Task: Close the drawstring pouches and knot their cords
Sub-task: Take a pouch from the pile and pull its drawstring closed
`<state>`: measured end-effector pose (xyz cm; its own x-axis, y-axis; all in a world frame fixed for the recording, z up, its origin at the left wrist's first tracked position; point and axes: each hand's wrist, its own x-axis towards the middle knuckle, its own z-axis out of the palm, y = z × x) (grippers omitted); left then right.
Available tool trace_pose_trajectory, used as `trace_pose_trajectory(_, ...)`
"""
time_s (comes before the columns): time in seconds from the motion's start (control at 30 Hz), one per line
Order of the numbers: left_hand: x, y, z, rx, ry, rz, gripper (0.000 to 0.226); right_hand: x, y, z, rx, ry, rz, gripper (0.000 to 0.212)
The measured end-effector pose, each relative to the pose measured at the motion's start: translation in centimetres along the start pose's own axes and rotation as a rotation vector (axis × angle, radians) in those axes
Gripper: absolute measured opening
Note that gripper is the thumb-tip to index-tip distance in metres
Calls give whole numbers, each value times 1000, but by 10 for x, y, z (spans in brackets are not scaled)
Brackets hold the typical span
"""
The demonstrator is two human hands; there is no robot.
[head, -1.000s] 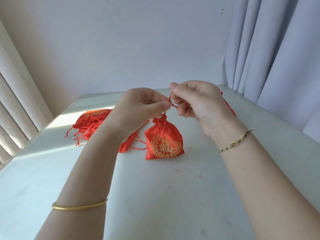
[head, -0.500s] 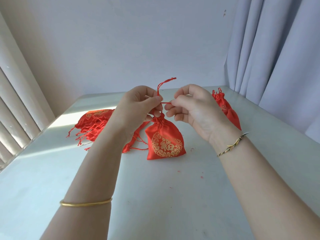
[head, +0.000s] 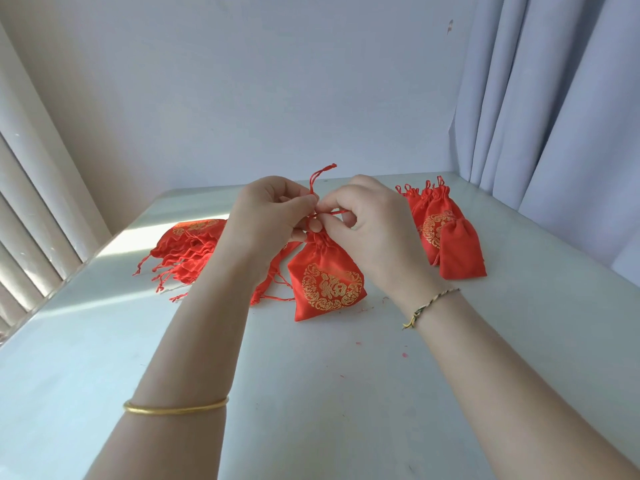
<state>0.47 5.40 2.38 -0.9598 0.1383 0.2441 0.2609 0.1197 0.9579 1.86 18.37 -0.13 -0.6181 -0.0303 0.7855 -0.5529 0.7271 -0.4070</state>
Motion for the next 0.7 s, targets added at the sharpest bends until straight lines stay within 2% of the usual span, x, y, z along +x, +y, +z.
trace_pose_trajectory(0.07, 1, 2, -3, 8, -3, 5, 12, 0, 0, 0, -36, -22, -8, 7)
trace_pose_trajectory(0.13, 0, 3, -4, 62, -7, 20, 30, 0, -1, -2, -18, -59, 61, 7)
trace_pose_trajectory(0.23, -3, 4, -5, 221, 31, 97, 43, 2, -3, -5, 196, -94, 256, 10)
trace_pose_trajectory(0.37, -3, 6, -4, 305, 63, 252, 33, 3, -1, -5, 674, -151, 648, 15)
trace_pose_trajectory(0.43, -1, 7, -3, 426, 80, 342, 34, 3, 2, -4, 828, -161, 804, 18)
trace_pose_trajectory(0.53, -2, 9, -2, 606, 74, 379, 27, 3, 3, -7, 937, -175, 911, 22)
trace_pose_trajectory(0.7, -3, 8, -1, 662, 29, 388, 10, 4, 1, -9, 986, -176, 978, 22)
